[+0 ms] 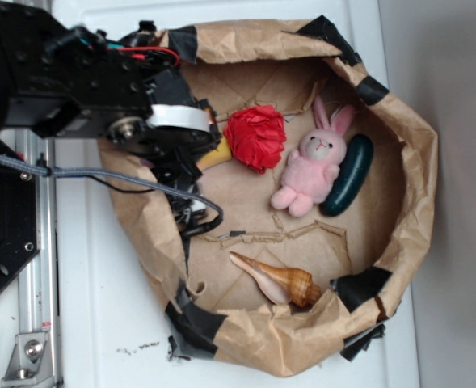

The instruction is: Grab the green sponge.

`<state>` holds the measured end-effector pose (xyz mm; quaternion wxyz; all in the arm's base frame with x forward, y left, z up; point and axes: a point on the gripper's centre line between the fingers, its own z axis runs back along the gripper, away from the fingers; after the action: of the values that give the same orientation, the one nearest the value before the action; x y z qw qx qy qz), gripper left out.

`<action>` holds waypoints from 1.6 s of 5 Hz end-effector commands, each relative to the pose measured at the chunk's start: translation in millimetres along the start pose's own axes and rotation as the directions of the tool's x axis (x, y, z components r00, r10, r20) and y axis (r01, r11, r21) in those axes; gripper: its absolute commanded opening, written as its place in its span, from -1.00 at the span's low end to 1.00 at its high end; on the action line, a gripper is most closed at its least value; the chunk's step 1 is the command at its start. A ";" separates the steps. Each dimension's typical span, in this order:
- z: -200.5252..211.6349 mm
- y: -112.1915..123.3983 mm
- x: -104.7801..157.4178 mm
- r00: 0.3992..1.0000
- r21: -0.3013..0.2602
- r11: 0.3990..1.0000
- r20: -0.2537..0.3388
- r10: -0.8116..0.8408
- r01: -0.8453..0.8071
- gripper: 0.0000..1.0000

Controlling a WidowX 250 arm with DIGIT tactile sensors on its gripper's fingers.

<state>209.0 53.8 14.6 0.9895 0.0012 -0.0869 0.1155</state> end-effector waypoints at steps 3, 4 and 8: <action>-7.3 6.7 11.6 1.000 0.075 0.997 0.001 -0.026 0.026 -1.00; 28.4 -1.9 21.0 0.994 0.066 0.992 0.017 -0.110 0.109 -1.00; 152.4 -80.2 73.0 0.979 0.039 0.979 0.034 -0.203 0.202 -1.00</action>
<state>265.7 -5.6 169.1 0.9962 0.0333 -0.0773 0.0238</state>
